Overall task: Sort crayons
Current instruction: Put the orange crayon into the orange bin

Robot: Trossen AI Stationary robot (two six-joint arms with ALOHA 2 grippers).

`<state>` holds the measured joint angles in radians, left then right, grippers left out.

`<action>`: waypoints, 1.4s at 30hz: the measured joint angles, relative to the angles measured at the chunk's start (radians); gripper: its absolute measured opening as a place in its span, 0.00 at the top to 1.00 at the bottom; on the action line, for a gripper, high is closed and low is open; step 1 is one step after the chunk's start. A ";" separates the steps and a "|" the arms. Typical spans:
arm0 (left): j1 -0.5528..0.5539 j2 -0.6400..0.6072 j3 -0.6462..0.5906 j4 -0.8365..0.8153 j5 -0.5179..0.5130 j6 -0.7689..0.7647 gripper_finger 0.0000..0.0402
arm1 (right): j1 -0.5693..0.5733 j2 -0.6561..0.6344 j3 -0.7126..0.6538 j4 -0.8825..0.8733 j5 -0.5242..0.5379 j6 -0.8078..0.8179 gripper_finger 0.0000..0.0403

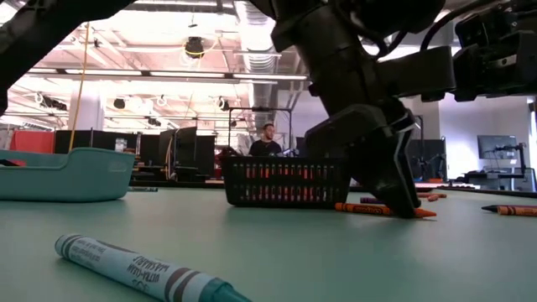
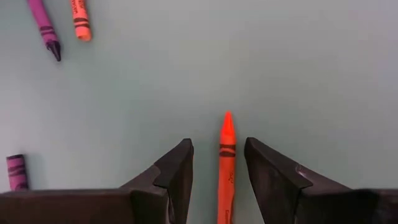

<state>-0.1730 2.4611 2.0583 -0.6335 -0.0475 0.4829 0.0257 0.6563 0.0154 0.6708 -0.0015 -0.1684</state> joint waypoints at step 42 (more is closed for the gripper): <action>0.008 -0.303 -0.002 0.041 0.229 -0.086 0.97 | 0.000 -0.001 0.000 0.000 0.001 -0.023 0.73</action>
<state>-0.1654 2.1585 2.0567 -0.5923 0.1814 0.3968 0.0257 0.6552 0.0158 0.6711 -0.0006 -0.1910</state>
